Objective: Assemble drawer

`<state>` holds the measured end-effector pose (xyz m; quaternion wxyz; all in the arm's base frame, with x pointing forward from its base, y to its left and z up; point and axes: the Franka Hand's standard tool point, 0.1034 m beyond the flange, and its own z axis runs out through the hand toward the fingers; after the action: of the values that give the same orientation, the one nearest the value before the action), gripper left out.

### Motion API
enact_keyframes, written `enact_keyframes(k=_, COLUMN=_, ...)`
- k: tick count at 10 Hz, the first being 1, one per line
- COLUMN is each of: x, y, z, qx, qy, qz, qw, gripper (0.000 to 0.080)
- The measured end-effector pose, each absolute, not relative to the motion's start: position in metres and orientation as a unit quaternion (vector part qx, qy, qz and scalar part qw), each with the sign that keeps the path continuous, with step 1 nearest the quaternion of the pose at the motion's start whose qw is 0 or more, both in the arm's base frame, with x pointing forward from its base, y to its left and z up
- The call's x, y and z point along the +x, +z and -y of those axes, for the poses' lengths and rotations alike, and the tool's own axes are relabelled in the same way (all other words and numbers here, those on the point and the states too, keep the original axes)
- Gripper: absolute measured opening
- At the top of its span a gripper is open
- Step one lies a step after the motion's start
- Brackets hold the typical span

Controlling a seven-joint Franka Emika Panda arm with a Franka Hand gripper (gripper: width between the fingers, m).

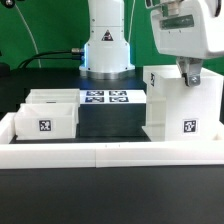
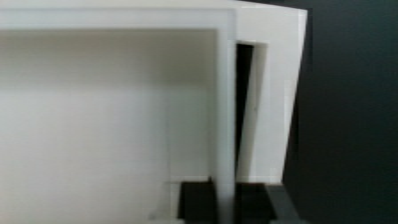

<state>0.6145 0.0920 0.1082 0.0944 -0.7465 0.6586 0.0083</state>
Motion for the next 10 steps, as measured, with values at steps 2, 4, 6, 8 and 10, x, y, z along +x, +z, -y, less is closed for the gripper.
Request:
enact_keyframes(k=2, x=0.615, y=0.108, z=-0.092, qx=-0.747, qy=0.008, qz=-0.658, qw=0.095, gripper=0.0038)
enact_keyframes(k=4, x=0.624, y=0.108, z=-0.092, qx=-0.742, qy=0.010, qz=-0.664, qw=0.095, gripper=0.0038)
enact_keyframes(k=6, x=0.631, y=0.109, z=-0.092, qx=-0.739, qy=0.005, qz=-0.667, qw=0.096, gripper=0.0038)
enact_keyframes(k=8, x=0.634, y=0.110, z=-0.093, qx=-0.733, qy=0.004, qz=-0.673, qw=0.097, gripper=0.0038)
enact_keyframes(k=10, x=0.639, y=0.109, z=-0.093, qx=-0.730, qy=0.001, qz=-0.677, qw=0.098, gripper=0.0038)
